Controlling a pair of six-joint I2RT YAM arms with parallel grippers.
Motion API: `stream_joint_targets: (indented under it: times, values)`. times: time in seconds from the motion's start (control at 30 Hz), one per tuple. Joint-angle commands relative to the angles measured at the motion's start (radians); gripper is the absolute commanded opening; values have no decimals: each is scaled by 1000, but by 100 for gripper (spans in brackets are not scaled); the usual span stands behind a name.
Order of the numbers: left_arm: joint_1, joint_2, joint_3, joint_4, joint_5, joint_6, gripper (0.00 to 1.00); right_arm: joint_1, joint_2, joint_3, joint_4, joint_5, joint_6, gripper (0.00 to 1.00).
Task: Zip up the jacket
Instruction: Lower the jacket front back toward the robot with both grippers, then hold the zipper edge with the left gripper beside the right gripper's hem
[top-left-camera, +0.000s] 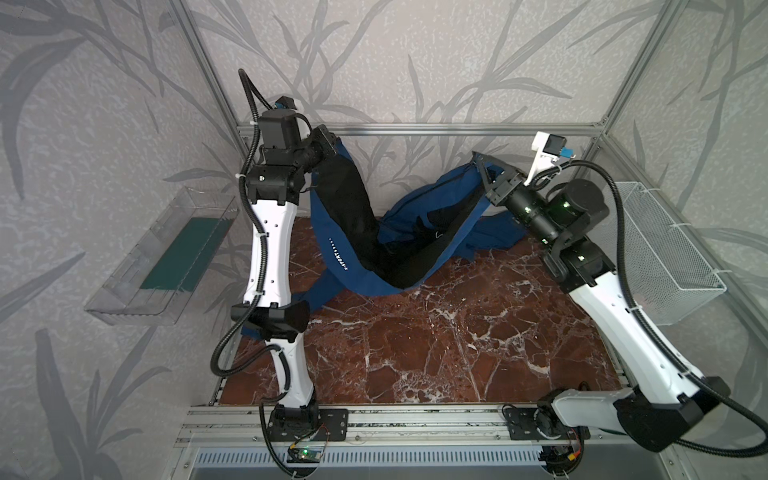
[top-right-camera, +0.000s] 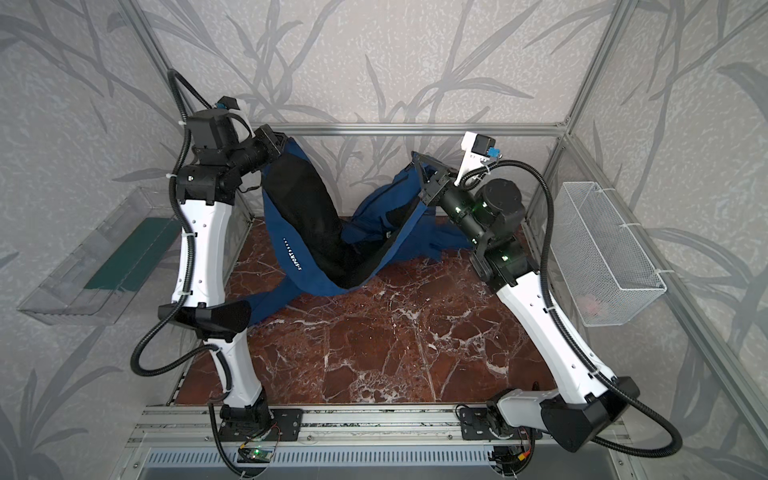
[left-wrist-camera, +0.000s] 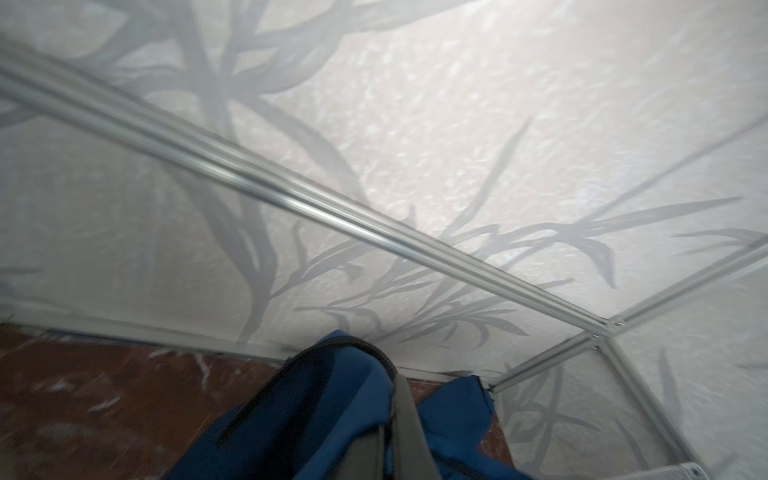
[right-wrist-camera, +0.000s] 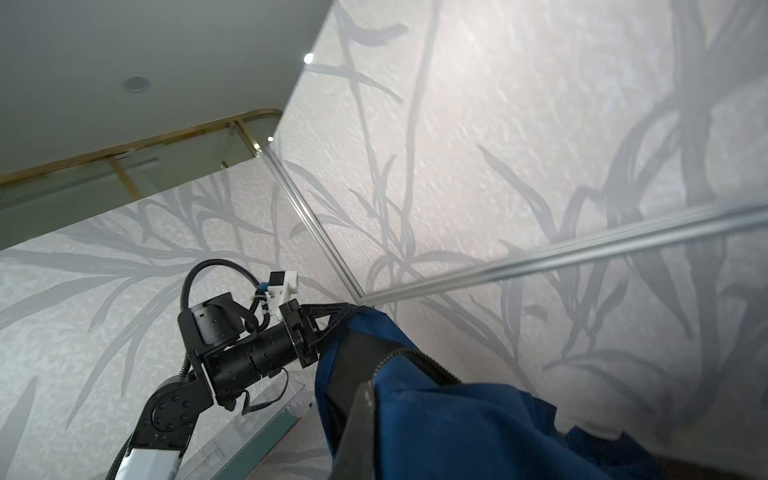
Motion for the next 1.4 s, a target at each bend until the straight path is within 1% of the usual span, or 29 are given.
stream_joint_targets:
  times: [0.0, 0.03, 0.07, 0.1, 0.13, 0.2, 0.23, 0.27, 0.3, 0.33, 0.37, 0.4, 0.47, 0.53, 0.57, 0.63, 0.7, 0.77, 0.8, 0.83, 0.9, 0.97, 1.2, 1.3, 1.37]
  values:
    - [-75, -290, -190, 361, 143, 101, 0, 21, -186, -55, -69, 17, -168, 0]
    - [-102, -350, -271, 351, 122, 139, 0, 21, -247, -131, -82, 58, -153, 0]
    - [-130, -418, -362, 324, 86, 161, 0, 21, -315, -253, -90, 114, -119, 0]
    - [-149, -482, -471, 304, 69, 152, 0, 21, -384, -371, -114, 151, -70, 0]
    - [-166, -534, -580, 296, 68, 145, 0, 21, -433, -455, -151, 185, -25, 0]
    - [-250, -662, -890, 330, -4, 124, 0, 20, -534, -662, -200, 196, 96, 0]
    - [-291, -709, -1020, 356, -31, 116, 0, 25, -566, -738, -222, 201, 141, 0]
    - [-340, -756, -1163, 372, -101, 85, 0, 27, -592, -813, -248, 212, 181, 0]
    - [-379, -795, -1297, 402, -139, 42, 0, 28, -613, -868, -289, 222, 209, 0]
    - [-417, -823, -1395, 419, -178, 2, 0, 29, -628, -915, -301, 224, 227, 0]
    - [-463, -853, -1497, 442, -242, -59, 0, 30, -643, -959, -310, 223, 242, 0]
    - [-505, -870, -1596, 481, -269, -107, 0, 29, -655, -999, -309, 223, 257, 0]
    - [-588, -880, -1698, 499, -341, -192, 0, 29, -664, -1044, -307, 220, 274, 0]
    - [-658, -856, -1736, 470, -362, -254, 0, 30, -664, -1060, -308, 215, 276, 0]
    - [-680, -841, -1742, 438, -355, -297, 0, 30, -663, -1063, -309, 216, 275, 0]
    - [-714, -811, -1778, 440, -328, -377, 0, 30, -660, -1067, -295, 218, 269, 0]
    - [-747, -813, -1837, 487, -328, -445, 0, 29, -653, -1063, -290, 218, 267, 0]
    - [-769, -846, -1911, 562, -337, -504, 0, 29, -650, -1060, -284, 209, 262, 0]
    - [-776, -863, -1947, 607, -338, -535, 4, 29, -647, -1061, -279, 206, 262, 0]
    - [-780, -875, -1970, 644, -334, -553, 11, 30, -645, -1062, -274, 206, 262, 0]
    - [-790, -891, -1995, 660, -336, -581, 26, 30, -633, -1057, -277, 194, 245, 0]
    - [-806, -896, -2013, 689, -332, -602, 33, 29, -626, -1050, -287, 190, 234, 0]
    - [-847, -884, -2065, 807, -332, -659, 48, 29, -620, -1042, -267, 184, 237, 0]
    - [-859, -879, -2058, 822, -330, -670, 53, 29, -614, -1036, -265, 176, 237, 0]
    - [-864, -887, -2054, 805, -347, -670, 54, 29, -612, -1038, -261, 173, 238, 0]
